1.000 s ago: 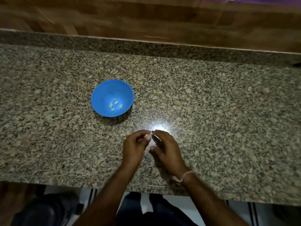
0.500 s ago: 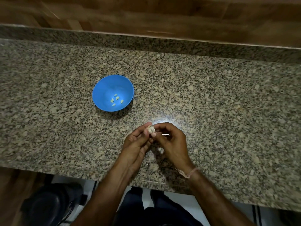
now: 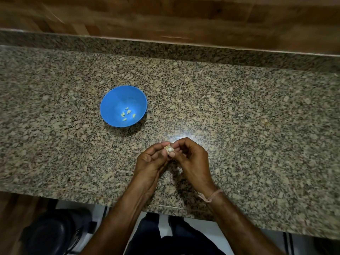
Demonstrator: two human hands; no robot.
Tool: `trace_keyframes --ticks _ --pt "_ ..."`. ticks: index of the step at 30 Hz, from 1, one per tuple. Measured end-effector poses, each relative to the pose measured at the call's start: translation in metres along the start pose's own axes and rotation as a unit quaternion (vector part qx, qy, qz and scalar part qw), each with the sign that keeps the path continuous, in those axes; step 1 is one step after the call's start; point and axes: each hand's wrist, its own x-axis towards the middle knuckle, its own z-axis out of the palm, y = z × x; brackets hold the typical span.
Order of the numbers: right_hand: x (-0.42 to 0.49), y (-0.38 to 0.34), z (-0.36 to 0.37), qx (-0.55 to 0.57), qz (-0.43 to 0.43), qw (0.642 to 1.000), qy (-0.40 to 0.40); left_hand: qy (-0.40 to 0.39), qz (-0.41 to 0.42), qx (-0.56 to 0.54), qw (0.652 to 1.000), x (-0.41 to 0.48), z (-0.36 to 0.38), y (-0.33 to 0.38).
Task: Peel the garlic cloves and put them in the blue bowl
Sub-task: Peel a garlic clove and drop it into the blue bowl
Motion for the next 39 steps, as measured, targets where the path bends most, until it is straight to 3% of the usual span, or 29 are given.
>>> trace_keyframes --ticks 5,10,14,20,34,39 --pt "0.003 0.001 -0.002 -0.010 0.020 0.999 -0.022 0.020 0.001 0.036 0.999 -0.003 -0.002 0.000" --pt "0.001 0.009 -0.004 0.010 0.046 0.999 -0.011 0.063 0.026 0.143 0.987 0.000 -0.001 -0.004" --pt "0.001 0.014 -0.003 -0.024 0.051 0.998 -0.004 0.078 -0.006 0.111 0.991 0.001 -0.004 -0.010" --pt "-0.010 0.014 0.003 -0.088 -0.034 0.996 -0.002 0.100 -0.026 0.016 0.995 0.005 -0.008 -0.011" --pt "-0.005 0.020 0.003 -0.251 -0.156 0.955 -0.015 0.134 -0.015 0.065 0.989 -0.001 -0.005 -0.010" --pt "-0.007 0.023 0.007 -0.259 -0.155 0.953 -0.015 0.153 -0.032 0.052 0.986 0.001 -0.008 -0.013"
